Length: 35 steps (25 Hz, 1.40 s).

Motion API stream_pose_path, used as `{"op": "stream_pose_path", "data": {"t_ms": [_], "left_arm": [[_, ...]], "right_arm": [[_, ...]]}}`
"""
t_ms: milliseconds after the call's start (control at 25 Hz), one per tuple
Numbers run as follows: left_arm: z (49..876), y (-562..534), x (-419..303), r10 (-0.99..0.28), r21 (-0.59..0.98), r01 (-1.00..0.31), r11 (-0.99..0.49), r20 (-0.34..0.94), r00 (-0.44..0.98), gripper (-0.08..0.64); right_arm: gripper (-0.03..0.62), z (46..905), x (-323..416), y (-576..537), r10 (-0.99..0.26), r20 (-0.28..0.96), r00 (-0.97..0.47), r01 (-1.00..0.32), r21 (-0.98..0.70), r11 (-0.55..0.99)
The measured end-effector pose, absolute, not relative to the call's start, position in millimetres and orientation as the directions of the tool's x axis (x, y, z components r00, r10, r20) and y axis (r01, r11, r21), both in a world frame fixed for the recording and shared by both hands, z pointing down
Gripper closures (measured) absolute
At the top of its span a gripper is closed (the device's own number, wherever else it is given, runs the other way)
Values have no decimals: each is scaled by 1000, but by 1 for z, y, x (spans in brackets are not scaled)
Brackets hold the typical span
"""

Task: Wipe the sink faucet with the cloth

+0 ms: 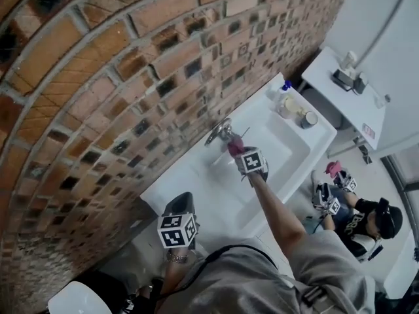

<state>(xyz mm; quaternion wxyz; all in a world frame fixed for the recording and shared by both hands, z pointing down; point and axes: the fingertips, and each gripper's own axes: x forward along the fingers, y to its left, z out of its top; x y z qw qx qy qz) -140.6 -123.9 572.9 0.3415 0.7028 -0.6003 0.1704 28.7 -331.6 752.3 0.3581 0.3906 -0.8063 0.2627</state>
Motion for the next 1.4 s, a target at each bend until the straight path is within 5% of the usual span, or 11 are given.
{"op": "stream_pose_path", "data": {"t_ms": [120,240,480,640,920,1160,1400], "left_arm": [[577,-128,-134,-723,274,-960,-58,652,229,540],[581,-133,-118,-713,288,-953,-91,649,264,540],[577,-138,-112,-711,282,-953,-111,648,274,540],[577,-140,-116,-713,282,-955,-97,649,264,540],[580,-139,-124,-712,271,-960,-76,659,242,540],[577,-139,-119,-710,266,-960,-92,658,250,540],[578,-136,-120,-713,268,-960,-84,657,245,540]], "right_arm": [[529,719,71,-371,-606,709,-361,-908,-120,400],[529,724,95,-385,-588,755,-290,-941,-113,318],[529,768,51,-356,-447,839,-311,-904,-116,412],[529,782,15,-320,-345,814,-467,-820,-253,513],[529,682,45,-387,-667,648,-367,-904,-81,419],[529,718,21,-406,-559,769,-312,-850,37,525],[531,733,-2,-376,-561,760,-328,-810,78,581]]}}
